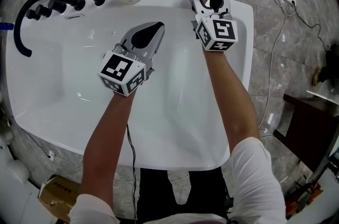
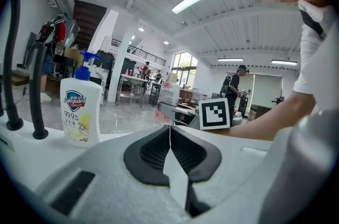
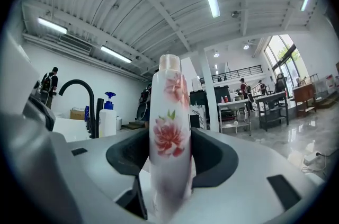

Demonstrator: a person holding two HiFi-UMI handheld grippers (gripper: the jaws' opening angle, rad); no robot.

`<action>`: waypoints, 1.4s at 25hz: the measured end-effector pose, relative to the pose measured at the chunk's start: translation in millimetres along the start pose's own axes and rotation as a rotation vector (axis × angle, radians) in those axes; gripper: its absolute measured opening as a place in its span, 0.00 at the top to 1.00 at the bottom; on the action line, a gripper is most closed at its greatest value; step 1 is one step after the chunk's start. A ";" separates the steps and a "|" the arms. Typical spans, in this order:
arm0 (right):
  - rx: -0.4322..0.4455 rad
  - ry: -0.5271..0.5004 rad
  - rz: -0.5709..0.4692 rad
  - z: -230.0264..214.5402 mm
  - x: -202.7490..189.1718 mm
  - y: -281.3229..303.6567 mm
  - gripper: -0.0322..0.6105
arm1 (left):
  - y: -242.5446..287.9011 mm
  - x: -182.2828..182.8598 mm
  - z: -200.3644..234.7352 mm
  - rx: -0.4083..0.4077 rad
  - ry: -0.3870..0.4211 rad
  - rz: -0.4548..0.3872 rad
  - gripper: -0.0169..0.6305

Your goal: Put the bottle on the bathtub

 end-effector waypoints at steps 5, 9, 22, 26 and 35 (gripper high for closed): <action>0.020 -0.035 -0.004 3.8 -1.5 1.0 0.59 | -3.3 0.3 -4.8 -0.004 -0.004 -0.012 0.94; 0.045 -0.027 -0.006 0.8 -2.5 4.8 0.59 | -2.9 -5.5 -8.3 -0.015 -0.007 -0.007 0.94; 0.050 0.004 0.017 0.1 -2.9 4.2 0.59 | -3.2 -16.3 -21.6 -0.017 -0.036 -0.029 0.94; 0.057 0.008 0.042 0.3 5.1 -1.6 0.59 | -6.9 -16.5 -27.4 -0.011 -0.038 -0.022 0.94; 0.059 -0.006 0.107 4.1 49.1 -50.0 0.59 | -20.5 14.0 -40.3 0.005 -0.055 -0.064 0.94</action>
Point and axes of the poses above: the fingertips, and each gripper's own axes: y forward along the fingers, z to its left, x out of its top, the point moved 9 cm from there along -y, backward along the fingers, and after that the axes turned 5 degrees about -z, right-handed, at the moved point
